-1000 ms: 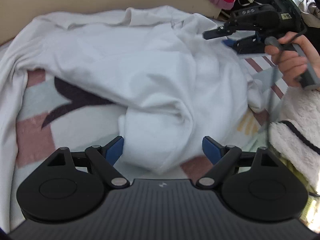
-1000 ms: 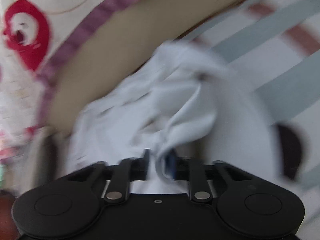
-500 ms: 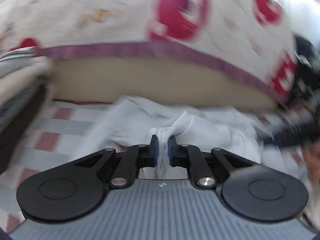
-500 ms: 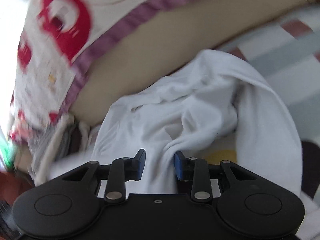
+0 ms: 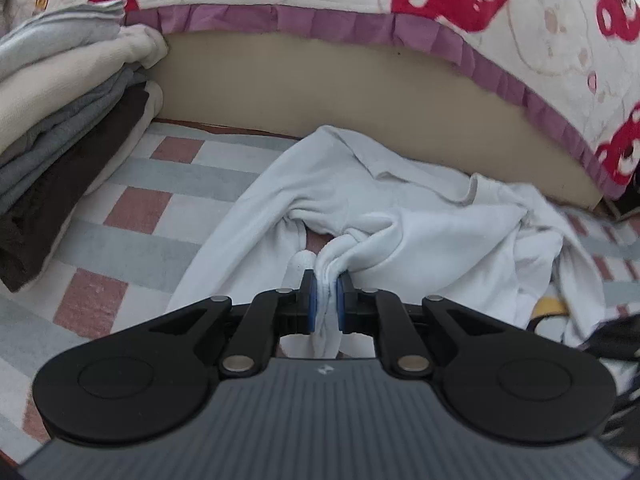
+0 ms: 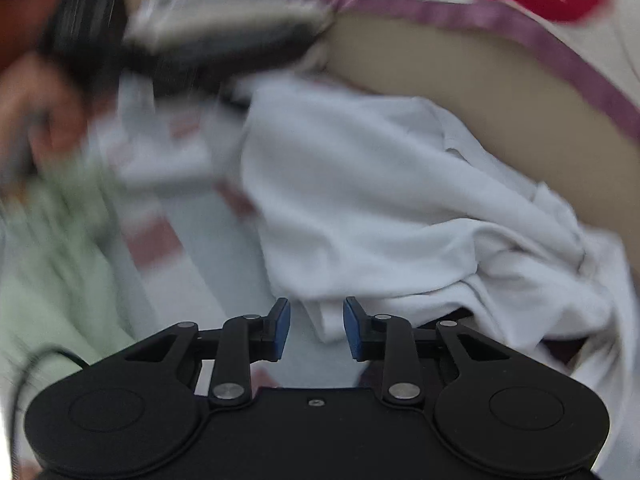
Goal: Fold clothes
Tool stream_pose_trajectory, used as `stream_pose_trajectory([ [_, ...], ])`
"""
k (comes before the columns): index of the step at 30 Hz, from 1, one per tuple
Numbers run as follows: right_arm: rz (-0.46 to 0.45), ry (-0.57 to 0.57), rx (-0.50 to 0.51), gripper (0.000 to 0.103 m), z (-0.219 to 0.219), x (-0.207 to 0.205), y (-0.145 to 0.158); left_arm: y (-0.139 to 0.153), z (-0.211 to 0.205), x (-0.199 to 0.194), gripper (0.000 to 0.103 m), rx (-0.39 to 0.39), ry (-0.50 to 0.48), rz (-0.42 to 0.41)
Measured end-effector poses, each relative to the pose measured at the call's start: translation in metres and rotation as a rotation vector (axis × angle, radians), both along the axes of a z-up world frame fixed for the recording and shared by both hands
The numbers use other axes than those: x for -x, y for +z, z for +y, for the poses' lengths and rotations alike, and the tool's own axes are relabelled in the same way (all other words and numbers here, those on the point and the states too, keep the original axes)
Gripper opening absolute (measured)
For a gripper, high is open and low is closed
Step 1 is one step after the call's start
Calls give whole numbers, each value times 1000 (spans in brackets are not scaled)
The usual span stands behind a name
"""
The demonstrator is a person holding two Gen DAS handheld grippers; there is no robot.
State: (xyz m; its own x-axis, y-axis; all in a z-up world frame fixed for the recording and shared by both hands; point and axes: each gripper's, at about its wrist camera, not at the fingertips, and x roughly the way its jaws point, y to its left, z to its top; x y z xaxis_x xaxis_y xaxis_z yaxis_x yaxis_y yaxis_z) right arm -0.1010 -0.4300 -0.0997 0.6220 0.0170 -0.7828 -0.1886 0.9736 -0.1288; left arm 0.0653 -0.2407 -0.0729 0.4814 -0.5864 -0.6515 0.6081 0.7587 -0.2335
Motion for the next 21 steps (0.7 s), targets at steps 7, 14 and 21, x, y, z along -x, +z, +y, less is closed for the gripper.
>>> stream_pose_trajectory([
  [7, 118, 5, 31, 31, -12, -23, -32, -2, 2, 6, 9, 9, -25, 7],
  [14, 104, -77, -55, 33, -15, -30, -24, -4, 12, 7, 9, 33, -32, 69],
  [21, 67, -170, -117, 4, -26, -8, 22, 15, 17, 13, 10, 29, -117, 5],
])
